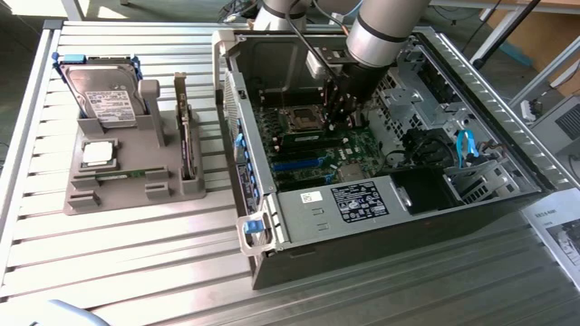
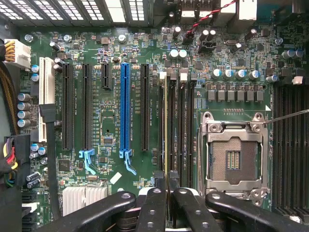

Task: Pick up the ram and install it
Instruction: 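Insert the ram into the slot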

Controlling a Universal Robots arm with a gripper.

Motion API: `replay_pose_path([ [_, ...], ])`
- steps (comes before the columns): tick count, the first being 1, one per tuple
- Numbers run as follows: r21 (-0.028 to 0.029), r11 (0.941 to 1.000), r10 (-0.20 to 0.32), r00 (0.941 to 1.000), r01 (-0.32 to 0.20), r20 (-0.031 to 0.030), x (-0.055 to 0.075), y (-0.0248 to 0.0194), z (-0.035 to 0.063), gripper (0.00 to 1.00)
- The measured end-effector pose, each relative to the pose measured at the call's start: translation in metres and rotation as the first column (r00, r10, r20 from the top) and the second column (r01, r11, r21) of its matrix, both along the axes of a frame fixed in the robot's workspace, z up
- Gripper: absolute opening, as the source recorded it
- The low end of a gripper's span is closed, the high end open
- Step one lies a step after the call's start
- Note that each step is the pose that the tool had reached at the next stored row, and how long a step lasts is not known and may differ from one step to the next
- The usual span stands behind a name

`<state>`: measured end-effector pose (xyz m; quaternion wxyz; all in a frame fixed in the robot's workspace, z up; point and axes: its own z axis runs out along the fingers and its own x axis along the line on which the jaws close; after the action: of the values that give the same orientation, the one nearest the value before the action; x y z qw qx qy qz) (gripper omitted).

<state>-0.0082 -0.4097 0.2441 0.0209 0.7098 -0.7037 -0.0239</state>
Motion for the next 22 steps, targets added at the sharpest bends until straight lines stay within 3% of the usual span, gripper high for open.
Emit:
replay_pose_path([
  [16, 0.0000, 1.0000, 0.000, 1.0000, 0.000, 0.0010, 0.0002, -0.0010, -0.0019, 0.13],
  [22, 0.0036, 1.0000, 0.000, 1.0000, 0.000, 0.0033, 0.0001, -0.0009, -0.0020, 0.13],
])
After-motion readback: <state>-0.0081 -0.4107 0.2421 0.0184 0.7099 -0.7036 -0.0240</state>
